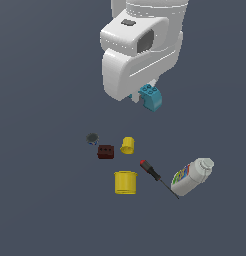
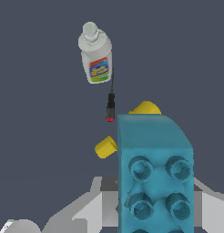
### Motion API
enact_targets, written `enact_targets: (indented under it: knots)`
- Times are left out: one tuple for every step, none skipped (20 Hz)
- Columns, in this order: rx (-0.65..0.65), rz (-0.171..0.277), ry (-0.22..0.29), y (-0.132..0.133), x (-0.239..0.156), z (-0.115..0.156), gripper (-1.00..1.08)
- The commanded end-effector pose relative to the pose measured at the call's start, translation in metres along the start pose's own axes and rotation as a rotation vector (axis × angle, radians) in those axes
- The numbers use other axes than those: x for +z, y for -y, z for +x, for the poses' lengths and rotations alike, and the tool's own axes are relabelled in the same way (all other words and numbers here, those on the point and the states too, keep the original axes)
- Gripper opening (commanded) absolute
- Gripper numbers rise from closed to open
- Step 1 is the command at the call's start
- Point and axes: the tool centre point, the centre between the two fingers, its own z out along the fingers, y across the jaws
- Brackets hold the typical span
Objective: Pick up a designated object from a clutter of objects.
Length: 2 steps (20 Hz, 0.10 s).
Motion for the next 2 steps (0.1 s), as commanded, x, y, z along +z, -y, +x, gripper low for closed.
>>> enact_targets:
  knots:
    - [0.001,0.0,0.0,-0.0009,0.0005,-0.0005,-1.0]
    - [0.001,0.0,0.0,-0.001,0.0007,-0.0006,-1.0]
